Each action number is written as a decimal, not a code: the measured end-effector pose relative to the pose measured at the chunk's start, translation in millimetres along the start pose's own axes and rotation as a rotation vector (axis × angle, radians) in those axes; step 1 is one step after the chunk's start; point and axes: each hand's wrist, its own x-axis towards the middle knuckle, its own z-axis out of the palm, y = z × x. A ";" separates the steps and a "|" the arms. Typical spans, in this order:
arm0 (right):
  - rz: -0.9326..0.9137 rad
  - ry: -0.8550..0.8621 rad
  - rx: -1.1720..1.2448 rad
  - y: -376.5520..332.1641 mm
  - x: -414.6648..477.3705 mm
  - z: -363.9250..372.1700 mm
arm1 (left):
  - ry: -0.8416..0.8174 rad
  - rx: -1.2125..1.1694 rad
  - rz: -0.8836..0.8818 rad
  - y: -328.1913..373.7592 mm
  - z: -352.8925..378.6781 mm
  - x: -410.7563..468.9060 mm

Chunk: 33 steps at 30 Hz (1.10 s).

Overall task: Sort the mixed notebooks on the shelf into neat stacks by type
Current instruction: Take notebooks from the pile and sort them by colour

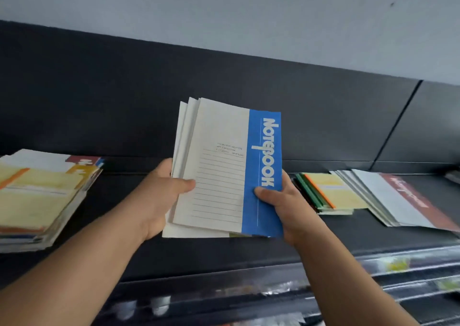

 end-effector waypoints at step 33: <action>-0.096 0.566 0.022 -32.8 -15.3 -335.9 | -0.588 -0.024 -0.296 -35.0 338.8 68.4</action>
